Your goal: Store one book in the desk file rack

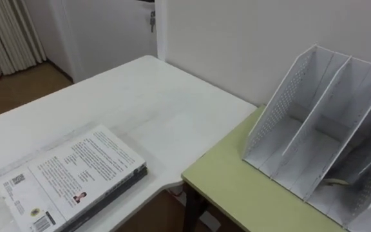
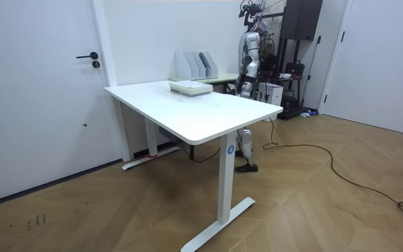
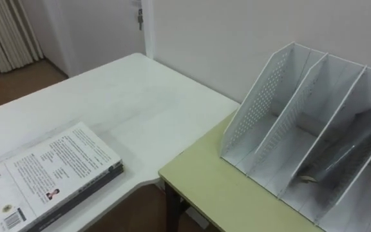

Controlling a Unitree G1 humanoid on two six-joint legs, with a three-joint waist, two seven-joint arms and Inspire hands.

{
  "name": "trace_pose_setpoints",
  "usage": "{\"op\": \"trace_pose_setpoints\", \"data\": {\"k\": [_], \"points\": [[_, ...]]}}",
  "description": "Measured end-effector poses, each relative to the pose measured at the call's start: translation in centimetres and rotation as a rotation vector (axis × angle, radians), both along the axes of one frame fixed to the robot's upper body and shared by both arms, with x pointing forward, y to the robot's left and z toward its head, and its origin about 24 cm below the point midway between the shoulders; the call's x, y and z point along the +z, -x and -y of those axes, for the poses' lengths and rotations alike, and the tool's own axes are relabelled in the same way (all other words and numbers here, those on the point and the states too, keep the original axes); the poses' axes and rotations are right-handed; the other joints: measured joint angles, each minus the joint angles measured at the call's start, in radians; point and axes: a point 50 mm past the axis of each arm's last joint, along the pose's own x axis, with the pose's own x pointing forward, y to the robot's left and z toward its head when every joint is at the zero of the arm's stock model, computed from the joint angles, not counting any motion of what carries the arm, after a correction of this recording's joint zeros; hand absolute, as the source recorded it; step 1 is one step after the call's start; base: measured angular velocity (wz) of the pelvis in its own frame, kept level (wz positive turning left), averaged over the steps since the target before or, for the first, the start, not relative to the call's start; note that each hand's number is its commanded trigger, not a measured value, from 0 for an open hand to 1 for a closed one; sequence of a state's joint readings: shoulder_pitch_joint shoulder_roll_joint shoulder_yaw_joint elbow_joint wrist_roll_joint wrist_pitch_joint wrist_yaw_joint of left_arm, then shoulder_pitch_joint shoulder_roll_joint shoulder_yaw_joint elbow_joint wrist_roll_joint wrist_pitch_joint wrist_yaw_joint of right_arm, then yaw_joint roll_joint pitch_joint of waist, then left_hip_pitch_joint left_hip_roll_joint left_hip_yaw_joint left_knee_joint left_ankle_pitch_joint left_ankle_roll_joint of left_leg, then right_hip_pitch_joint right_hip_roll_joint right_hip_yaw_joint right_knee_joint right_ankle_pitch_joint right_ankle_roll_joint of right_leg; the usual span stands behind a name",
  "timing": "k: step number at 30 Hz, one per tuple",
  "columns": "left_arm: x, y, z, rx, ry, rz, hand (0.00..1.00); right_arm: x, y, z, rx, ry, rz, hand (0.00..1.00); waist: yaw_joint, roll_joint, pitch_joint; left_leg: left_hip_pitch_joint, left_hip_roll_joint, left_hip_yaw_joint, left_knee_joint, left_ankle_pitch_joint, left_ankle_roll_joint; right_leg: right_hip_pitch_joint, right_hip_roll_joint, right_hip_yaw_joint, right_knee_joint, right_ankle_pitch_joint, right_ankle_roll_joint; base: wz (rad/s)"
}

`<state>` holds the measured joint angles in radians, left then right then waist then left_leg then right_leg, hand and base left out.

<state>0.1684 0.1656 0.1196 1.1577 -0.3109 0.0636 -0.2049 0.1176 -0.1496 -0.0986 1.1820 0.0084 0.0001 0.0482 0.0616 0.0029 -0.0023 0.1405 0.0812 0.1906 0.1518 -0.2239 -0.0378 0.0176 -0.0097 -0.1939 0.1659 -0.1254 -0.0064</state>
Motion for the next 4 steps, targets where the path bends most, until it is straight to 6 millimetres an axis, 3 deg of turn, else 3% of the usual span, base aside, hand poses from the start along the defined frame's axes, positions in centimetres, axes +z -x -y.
{"op": "trace_pose_setpoints", "data": {"k": [4], "points": [[0.05, -0.18, -0.09, -0.032, -0.026, -0.001, 0.0, -0.13, 0.51, -0.04, -0.044, 0.002, -0.012, 0.0, -0.005, 0.001, -0.0004, 0.004, 0.0, 0.0, 0.0, 0.0, 0.0, 0.004, 0.0, 0.003, 0.001, -0.001, 0.001, -0.03]]}}
